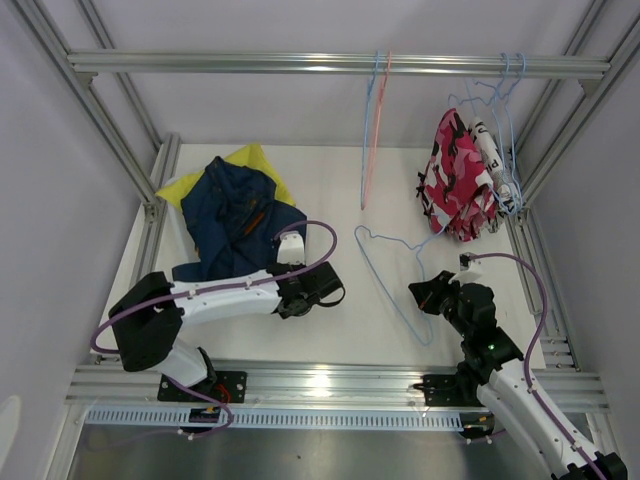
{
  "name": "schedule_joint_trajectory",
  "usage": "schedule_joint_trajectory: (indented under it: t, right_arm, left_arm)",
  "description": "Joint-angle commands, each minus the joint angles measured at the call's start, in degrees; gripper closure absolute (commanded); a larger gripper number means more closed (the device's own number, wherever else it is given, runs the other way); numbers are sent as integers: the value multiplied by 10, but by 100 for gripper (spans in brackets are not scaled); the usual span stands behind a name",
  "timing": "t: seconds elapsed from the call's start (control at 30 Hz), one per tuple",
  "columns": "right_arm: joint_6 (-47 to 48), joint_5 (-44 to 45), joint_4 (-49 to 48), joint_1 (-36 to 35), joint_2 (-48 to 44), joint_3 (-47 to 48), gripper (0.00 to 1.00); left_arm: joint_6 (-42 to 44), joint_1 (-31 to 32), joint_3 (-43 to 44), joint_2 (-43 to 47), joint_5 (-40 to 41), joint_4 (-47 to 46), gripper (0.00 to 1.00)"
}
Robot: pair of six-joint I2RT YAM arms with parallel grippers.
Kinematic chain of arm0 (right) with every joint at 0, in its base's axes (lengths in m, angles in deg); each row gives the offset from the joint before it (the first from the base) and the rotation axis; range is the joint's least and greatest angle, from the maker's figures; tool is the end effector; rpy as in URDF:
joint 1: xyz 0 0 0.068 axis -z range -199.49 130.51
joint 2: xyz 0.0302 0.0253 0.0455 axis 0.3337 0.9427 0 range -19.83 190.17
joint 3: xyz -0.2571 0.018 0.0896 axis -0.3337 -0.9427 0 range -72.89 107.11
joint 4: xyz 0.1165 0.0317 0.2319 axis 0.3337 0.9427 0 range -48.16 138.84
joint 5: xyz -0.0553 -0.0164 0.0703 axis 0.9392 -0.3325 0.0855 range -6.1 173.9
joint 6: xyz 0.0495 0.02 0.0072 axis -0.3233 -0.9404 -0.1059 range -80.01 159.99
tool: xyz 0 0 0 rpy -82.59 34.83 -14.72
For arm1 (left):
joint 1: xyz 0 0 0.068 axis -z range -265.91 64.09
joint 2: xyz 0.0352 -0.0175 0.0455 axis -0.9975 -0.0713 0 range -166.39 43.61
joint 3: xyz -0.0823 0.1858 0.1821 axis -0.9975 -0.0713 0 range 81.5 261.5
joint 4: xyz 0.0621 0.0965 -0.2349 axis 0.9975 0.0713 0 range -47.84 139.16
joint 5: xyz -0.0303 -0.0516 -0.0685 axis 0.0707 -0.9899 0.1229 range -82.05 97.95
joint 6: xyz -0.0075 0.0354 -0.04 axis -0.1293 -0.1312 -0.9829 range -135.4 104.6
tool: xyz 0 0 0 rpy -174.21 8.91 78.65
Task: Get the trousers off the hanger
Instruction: Place the trousers in the bin.
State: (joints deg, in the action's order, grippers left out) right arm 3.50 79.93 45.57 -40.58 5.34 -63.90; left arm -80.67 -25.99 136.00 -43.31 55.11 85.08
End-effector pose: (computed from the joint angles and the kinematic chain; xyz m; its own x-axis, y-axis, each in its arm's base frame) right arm 0.1261 0.0512 0.1780 -0.5049 0.4411 -0.7420 -0.1485 0.8023 0.5781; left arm 0.1577 -0.2203 0.2014 -0.6527 -0.1053 -0.7502 -0.2333 0.9701 0.0668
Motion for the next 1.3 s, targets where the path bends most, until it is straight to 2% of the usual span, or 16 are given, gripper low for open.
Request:
schedule_joint_trajectory:
  t: [0.0,0.23,0.47,0.67,0.97,1.07,1.27]
  right_arm:
    - [-7,-3,-6,3,-5,6,100]
    - [-7,-3,-5,3,-5,6,100]
    - [-6,-3,1,3,-7,8,100]
    - [-6,-2,1,3,-9,8,100]
    - [-6,-1,1,3,-7,8,100]
    - [-7,-2,1,2,-6,8,100]
    - [-5,0,4,3,-8,10,100]
  left_arm:
    - [-52,11,20,4,65,32,64]
    - [-100,13,39,6,104,89,69]
    - [-131,13,60,-10,135,129,67]
    - [-142,12,62,-30,117,133,62]
    - [-119,13,40,-30,80,76,54]
    - [-57,12,33,-28,70,15,52]
    - [-12,13,31,-47,44,-56,50]
